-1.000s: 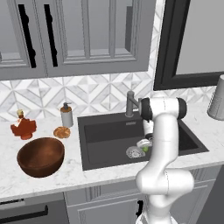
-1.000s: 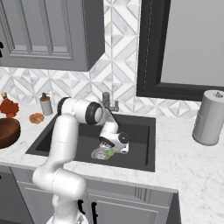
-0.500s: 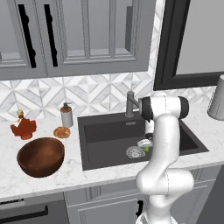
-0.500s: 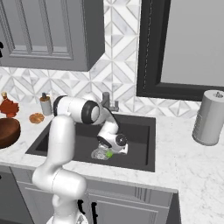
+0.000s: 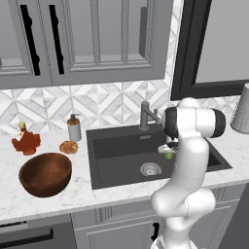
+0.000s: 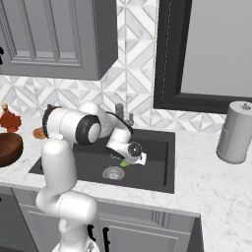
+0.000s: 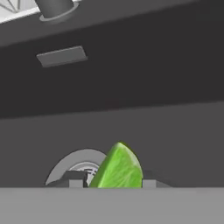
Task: Pick the lemon wedge from the sink and place it in the bowl. Then pick the bowl and place it in the microwave. Then close the microwave door and press the start button.
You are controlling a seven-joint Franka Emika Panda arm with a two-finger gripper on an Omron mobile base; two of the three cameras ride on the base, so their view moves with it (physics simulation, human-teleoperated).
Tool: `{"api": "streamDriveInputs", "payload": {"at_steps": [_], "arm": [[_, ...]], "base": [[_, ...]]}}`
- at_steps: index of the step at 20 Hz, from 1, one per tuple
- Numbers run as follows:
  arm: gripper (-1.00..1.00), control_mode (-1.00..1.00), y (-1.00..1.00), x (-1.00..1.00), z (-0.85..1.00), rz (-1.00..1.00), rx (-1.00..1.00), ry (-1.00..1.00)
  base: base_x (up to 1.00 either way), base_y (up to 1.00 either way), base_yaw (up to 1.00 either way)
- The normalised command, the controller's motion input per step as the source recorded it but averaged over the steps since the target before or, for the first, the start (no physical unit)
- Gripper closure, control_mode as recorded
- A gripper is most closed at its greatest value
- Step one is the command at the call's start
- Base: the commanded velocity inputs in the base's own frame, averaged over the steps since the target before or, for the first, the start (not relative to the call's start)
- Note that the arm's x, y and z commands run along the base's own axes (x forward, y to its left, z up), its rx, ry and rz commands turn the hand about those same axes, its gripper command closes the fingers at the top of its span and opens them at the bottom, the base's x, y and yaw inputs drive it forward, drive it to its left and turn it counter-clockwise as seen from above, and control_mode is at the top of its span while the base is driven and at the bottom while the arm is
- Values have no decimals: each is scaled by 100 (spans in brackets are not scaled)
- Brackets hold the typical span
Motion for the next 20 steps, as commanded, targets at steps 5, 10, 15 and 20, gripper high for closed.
{"api": "streamDriveInputs", "payload": {"at_steps": [5, 10, 15, 20], "arm": [[100, -100, -29, -42, 100, -7, 0, 0], [100, -100, -8, -66, 100, -7, 4, 0], [100, -100, 26, -65, 86, -9, 9, 5], [100, -100, 38, -37, 88, -5, 6, 8]], "base": [[0, 0, 0], [0, 0, 0], [0, 0, 0], [0, 0, 0]]}}
